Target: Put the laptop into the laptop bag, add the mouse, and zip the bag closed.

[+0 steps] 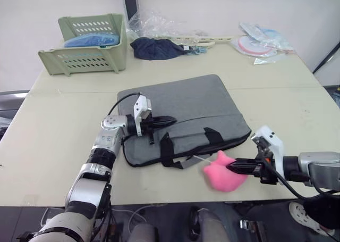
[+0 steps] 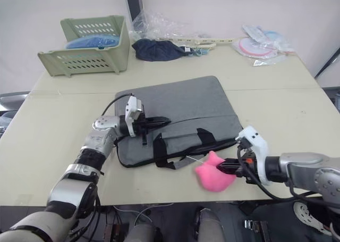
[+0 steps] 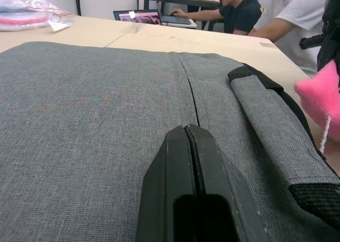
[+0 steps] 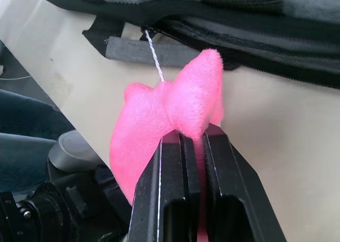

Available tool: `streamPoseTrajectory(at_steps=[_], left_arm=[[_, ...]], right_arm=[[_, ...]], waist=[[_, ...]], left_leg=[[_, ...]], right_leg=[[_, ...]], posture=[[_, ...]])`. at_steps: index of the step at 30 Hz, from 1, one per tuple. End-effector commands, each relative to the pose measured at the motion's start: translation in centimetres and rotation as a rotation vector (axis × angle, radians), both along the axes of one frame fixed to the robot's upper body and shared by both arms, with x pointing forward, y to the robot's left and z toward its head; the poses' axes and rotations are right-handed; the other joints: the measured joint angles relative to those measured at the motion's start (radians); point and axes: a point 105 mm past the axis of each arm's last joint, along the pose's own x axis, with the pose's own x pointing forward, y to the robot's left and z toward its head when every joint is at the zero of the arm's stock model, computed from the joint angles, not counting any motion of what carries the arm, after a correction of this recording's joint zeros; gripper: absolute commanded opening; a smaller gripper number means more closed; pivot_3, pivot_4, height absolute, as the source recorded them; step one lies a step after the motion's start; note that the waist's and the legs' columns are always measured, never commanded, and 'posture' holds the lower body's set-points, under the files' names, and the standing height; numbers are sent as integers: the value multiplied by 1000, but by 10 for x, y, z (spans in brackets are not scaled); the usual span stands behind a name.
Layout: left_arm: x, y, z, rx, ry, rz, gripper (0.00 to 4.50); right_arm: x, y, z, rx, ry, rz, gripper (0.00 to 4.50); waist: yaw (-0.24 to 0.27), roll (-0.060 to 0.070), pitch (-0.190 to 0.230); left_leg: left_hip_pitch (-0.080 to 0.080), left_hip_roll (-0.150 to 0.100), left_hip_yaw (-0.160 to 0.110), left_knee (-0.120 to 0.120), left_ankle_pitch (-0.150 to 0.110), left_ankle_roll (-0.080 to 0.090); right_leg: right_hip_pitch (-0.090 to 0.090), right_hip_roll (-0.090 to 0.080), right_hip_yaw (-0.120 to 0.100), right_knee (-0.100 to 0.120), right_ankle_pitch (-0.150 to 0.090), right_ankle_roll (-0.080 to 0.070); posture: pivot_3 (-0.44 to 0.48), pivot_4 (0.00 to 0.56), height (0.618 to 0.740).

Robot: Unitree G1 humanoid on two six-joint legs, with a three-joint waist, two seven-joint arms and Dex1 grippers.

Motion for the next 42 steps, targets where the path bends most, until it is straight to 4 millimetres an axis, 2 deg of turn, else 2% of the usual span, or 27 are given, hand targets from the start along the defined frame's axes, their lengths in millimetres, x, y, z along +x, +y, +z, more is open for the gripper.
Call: streamPoseTrajectory(at_steps=[1,12,19,28,42], left_arm=[[-19,11,-66,119,222,9,0],[-18,8,-65,116,219,7,0],[-18,7,-63,113,216,7,0],[-19,7,-63,111,216,3,0],[-21,8,-66,122,226,0,0]], right_arm=[[3,-19,7,-38,-22,-49,82],[12,-62,-2,-113,-18,-159,82],[12,-91,-14,-160,-1,-216,82],[14,-126,-18,-214,0,-283,82],[24,-152,-12,-271,-40,-327,82]], waist=[[2,1,-1],[2,2,-1],[2,1,-1],[3,1,-1],[3,1,-1]], left_leg=[[0,0,0,0,0,1],[3,0,0,0,-1,2],[4,0,0,0,-1,2],[4,0,0,0,-1,2],[5,0,0,0,-1,2]], right_leg=[[1,0,0,-1,0,0],[5,0,0,-2,0,0],[6,0,0,-3,0,1],[6,0,0,-3,0,1],[7,0,0,-3,0,1]], posture=[[0,150,740],[0,150,740],[0,150,740],[0,150,740],[0,150,740]])
